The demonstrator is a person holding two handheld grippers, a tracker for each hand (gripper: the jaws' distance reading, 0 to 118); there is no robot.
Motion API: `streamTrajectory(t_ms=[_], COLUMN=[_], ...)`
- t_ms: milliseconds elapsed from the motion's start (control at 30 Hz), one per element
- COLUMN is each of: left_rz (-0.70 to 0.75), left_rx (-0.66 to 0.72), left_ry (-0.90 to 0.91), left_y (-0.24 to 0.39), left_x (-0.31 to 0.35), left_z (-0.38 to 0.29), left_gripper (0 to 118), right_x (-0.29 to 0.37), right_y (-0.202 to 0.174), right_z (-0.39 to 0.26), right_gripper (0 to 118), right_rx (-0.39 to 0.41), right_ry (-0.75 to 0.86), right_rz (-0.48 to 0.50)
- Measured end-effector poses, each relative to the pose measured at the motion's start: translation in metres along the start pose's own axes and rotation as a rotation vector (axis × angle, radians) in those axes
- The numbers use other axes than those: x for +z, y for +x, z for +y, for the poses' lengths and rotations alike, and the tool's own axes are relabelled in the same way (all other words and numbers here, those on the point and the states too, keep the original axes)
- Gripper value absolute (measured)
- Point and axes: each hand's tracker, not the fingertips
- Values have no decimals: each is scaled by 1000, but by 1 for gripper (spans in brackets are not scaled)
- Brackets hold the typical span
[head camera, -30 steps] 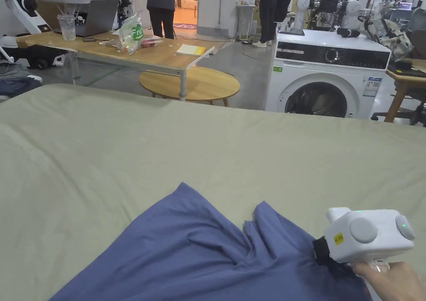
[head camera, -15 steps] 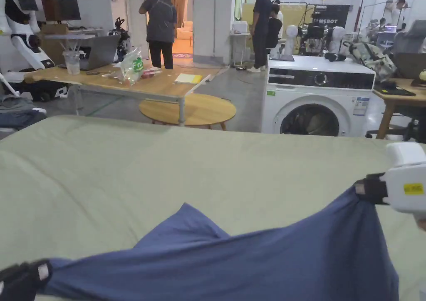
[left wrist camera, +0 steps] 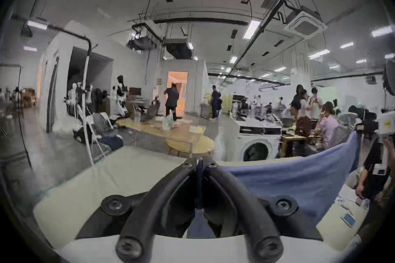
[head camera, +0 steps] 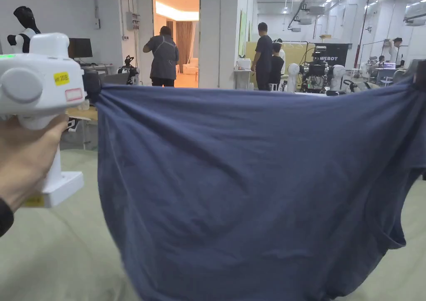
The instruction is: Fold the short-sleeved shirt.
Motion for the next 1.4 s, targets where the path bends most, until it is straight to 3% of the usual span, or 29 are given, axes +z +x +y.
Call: streamTrajectory(t_ms=[167,300,567,733,1033,1133,1267,1400], left_rz=[33,87,91,104,19,-98,-161,-220], left_rx=[81,26,37,-9,70,124,20,72], left_ry=[26,45,52,3,-184,-148,-225,-328], left_y=[2,4,-2,-2,-5,-9,-6,-15], left_x=[-45,-67,-88,-106,-95,-44,43,116], left_z=[44,71,77,51,-68,-97,-160,-218], left_gripper=[0,0,0,0,0,0,0,0], right_x=[-33,-49,-76,-88,-92,-49,20,90], right_y=[-19,-34,-34,-43,-17,-1,20,32], right_z=[46,86,112,94,-34,-80,-155,-235], right_gripper=[0,0,0,0,0,0,0,0], right_rx=[4,65,-17,64,-28,-49,-43,-24], right_ry=[52,111,140,102,-85,-129,-204,-302], right_rz=[-25,-47,-33,-44,34,118,177,163])
